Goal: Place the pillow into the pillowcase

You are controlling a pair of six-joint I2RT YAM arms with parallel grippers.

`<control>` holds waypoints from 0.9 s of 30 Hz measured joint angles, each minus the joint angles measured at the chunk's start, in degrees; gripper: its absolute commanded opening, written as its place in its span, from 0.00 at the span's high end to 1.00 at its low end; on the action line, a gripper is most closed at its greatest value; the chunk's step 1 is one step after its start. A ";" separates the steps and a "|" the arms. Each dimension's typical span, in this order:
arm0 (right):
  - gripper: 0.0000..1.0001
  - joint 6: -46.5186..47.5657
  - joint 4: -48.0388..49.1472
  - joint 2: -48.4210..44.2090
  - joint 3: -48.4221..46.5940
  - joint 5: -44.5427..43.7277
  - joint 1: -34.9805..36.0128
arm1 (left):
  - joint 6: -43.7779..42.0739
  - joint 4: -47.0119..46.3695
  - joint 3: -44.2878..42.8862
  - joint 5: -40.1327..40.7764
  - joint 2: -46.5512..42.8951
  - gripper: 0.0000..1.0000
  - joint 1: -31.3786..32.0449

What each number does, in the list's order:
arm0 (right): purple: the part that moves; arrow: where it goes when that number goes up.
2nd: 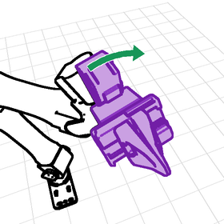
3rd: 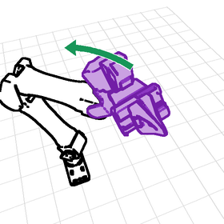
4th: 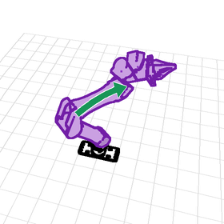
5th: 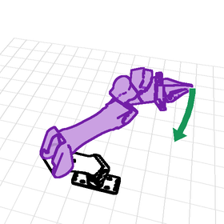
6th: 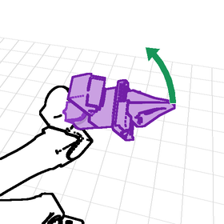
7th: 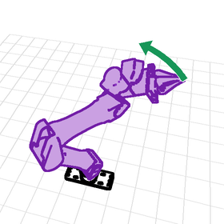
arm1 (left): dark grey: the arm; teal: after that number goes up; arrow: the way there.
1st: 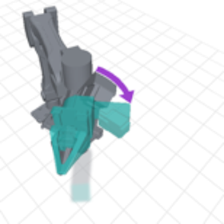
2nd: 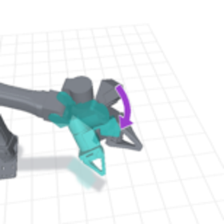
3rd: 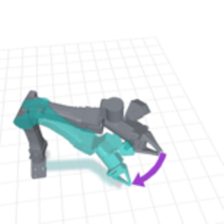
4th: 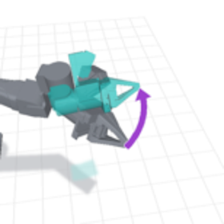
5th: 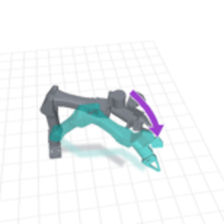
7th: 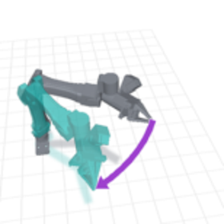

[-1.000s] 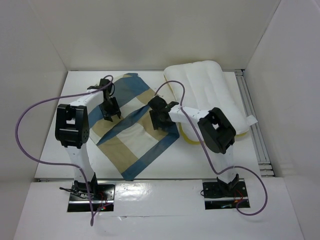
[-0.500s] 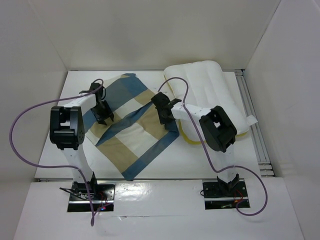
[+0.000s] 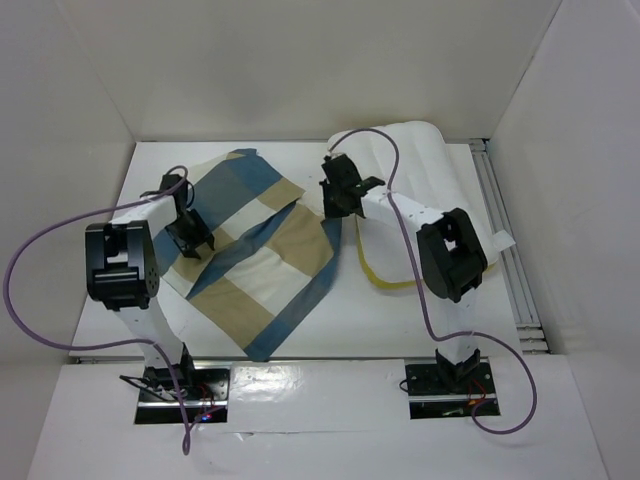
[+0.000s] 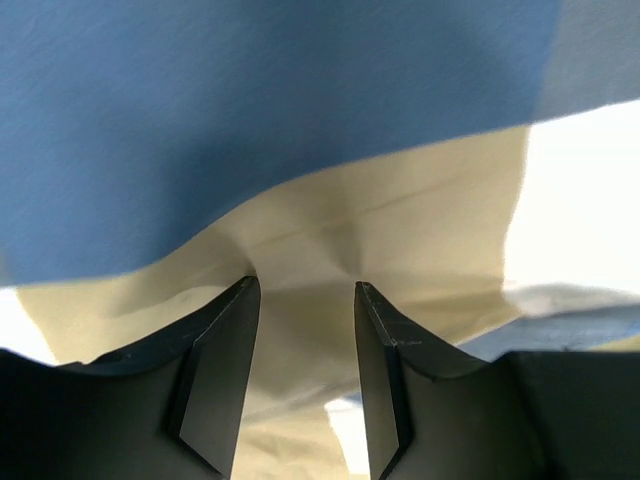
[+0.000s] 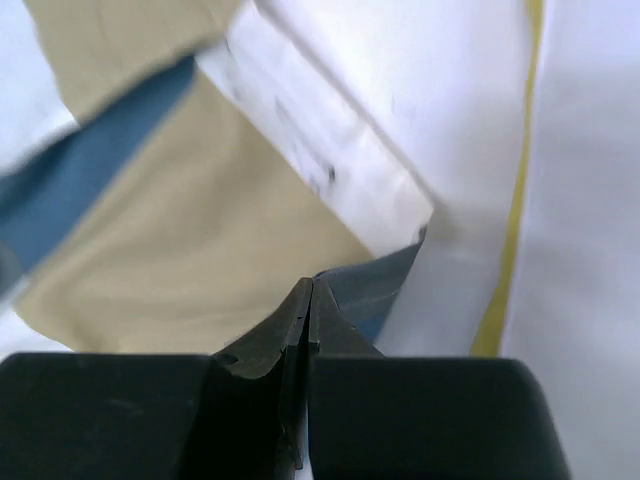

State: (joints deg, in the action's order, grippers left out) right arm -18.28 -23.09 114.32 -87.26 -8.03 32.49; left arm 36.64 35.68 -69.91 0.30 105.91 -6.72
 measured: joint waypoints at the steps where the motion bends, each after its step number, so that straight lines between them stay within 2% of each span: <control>1: 1.00 0.46 0.83 0.00 -0.68 1.49 -0.70 | -0.09 0.20 0.61 -0.44 -0.81 0.45 -0.31; 5: 1.00 2.40 2.86 0.22 -4.46 5.07 -4.09 | -0.46 0.79 1.77 -2.05 -5.57 0.45 -0.48; 9: 0.98 3.21 2.84 -0.13 -6.84 3.17 -6.54 | -1.07 1.81 0.33 -3.17 -10.12 0.45 0.70; 10: 0.83 3.13 2.54 -0.52 -6.43 2.36 -7.04 | -1.77 2.08 -0.44 -3.41 -10.69 0.45 1.05; 11: 0.41 2.64 2.21 -1.01 -5.68 1.51 -7.58 | -2.03 2.29 -1.18 -3.72 -11.10 0.45 1.44; 13: 0.17 2.08 0.94 -2.21 -3.93 -0.59 -8.41 | -2.56 2.82 -2.56 -4.02 -11.54 0.42 2.47; 15: 0.05 1.38 -0.85 -3.45 -2.56 -2.95 -8.87 | -3.37 3.26 -3.39 -4.04 -11.85 0.42 3.98; 18: 0.04 0.98 -3.43 -5.46 -2.10 -6.60 -9.11 | -3.93 4.31 -4.85 -3.52 -11.89 0.39 7.13; 22: 0.02 1.01 -6.91 -7.48 -3.65 -12.15 -9.11 | -4.55 5.70 -7.06 -1.44 -11.89 0.30 11.74; 27: 0.00 1.92 -9.64 -2.97 -11.54 -15.65 -9.11 | -4.72 6.27 -7.61 -0.24 -11.87 0.29 13.77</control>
State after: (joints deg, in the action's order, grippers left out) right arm -16.36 -32.73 111.35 -98.80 -23.68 23.38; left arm 31.92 41.95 -77.52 0.05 94.04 7.05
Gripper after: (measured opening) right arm 0.996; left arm 0.708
